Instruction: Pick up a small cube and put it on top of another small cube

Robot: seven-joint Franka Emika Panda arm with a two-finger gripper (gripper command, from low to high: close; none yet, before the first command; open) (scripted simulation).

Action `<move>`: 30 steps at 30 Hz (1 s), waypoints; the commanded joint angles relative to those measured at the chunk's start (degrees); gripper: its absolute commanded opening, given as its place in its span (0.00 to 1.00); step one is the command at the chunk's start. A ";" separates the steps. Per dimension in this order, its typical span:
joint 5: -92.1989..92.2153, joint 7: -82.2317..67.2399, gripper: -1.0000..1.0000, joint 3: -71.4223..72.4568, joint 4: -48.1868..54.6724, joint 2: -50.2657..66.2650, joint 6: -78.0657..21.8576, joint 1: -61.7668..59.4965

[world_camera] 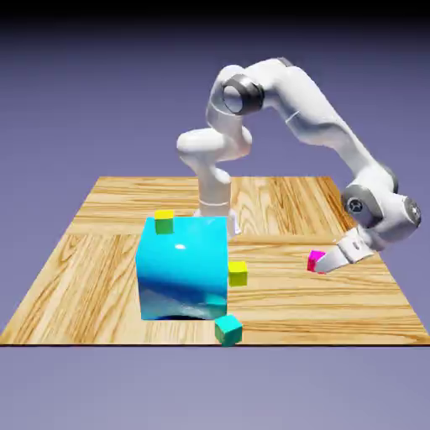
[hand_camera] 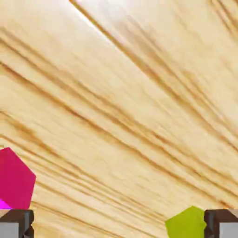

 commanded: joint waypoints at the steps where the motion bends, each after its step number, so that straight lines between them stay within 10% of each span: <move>1: -0.49 0.38 0.50 0.72 1.69 2.08 -2.46 0.69; 13: -6.20 4.74 0.50 9.06 21.26 26.17 -30.95 8.75; 20: -7.27 6.30 0.50 8.74 9.38 24.16 -22.53 4.82; 21: -7.27 6.30 0.00 8.74 9.38 24.16 -22.53 4.82; 30: -9.94 4.26 0.00 11.66 16.54 25.29 -31.19 4.56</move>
